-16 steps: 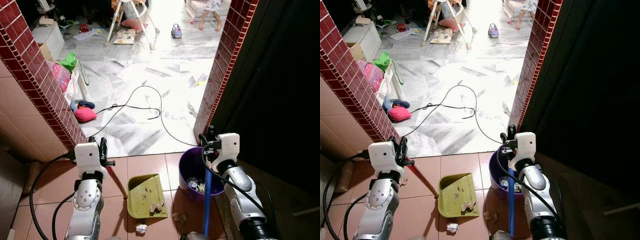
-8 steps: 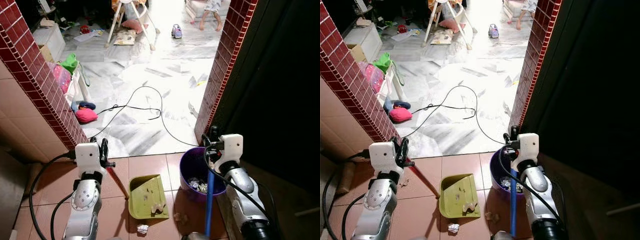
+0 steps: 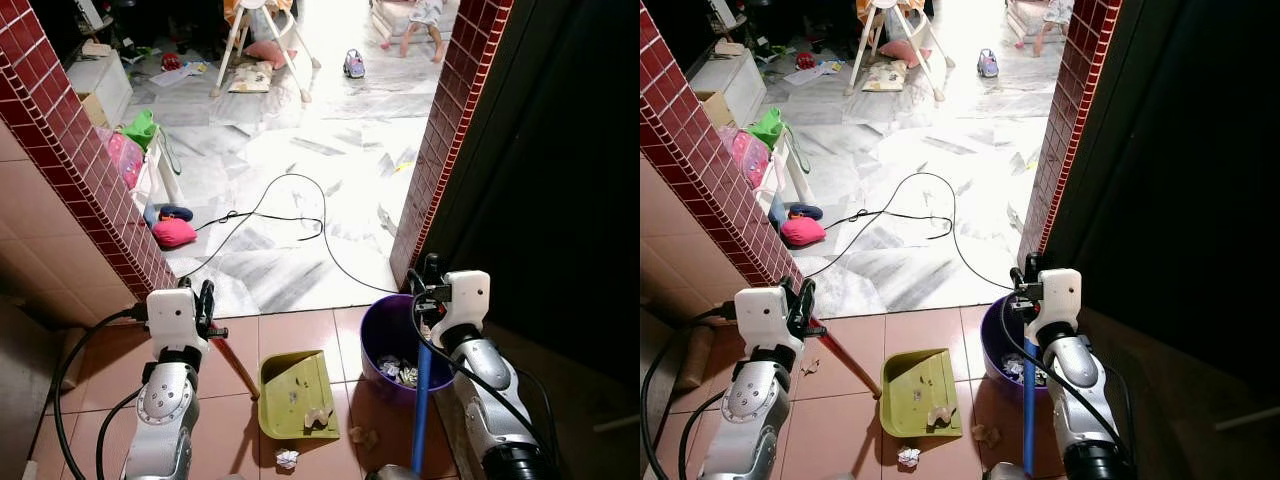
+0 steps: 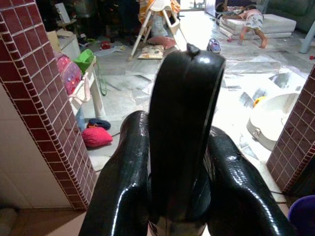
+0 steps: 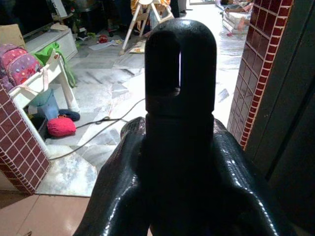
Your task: Sweep floor
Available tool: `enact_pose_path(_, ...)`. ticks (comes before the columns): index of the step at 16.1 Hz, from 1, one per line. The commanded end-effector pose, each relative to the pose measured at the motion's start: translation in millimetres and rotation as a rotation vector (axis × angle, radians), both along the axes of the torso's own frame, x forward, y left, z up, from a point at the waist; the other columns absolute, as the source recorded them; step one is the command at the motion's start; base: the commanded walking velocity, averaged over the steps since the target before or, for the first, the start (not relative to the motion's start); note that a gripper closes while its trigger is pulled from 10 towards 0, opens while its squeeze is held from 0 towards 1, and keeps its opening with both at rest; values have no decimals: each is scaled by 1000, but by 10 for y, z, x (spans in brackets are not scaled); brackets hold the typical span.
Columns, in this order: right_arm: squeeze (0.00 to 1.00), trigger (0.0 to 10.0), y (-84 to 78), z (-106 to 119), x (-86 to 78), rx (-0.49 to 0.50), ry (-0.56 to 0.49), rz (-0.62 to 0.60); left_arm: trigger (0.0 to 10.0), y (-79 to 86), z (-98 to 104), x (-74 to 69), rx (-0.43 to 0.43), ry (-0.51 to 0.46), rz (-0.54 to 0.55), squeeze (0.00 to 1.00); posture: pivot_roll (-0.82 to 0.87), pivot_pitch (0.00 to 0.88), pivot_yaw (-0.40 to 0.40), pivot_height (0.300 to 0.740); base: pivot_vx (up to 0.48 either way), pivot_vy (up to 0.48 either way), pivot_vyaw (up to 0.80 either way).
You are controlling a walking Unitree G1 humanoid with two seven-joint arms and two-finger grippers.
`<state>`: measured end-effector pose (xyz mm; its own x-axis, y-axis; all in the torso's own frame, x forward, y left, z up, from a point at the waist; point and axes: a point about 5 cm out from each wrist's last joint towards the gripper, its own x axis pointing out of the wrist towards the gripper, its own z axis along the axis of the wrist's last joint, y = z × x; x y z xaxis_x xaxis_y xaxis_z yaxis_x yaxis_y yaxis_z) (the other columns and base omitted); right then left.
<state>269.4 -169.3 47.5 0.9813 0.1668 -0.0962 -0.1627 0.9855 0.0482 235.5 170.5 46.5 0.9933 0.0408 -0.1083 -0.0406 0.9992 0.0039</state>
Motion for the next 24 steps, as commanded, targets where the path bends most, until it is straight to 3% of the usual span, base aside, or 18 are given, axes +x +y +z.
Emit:
enact_pose_path(1,0,10000,57,28,27,48,-4,-6,10000,2,-268,-136,29,162,-17,0,-52,0,36,740,0,0,0)
enact_pose_path(24,0,10000,88,28,44,42,-5,18,10000,-8,-281,-129,27,165,-14,0,-54,0,30,740,0,0,0)
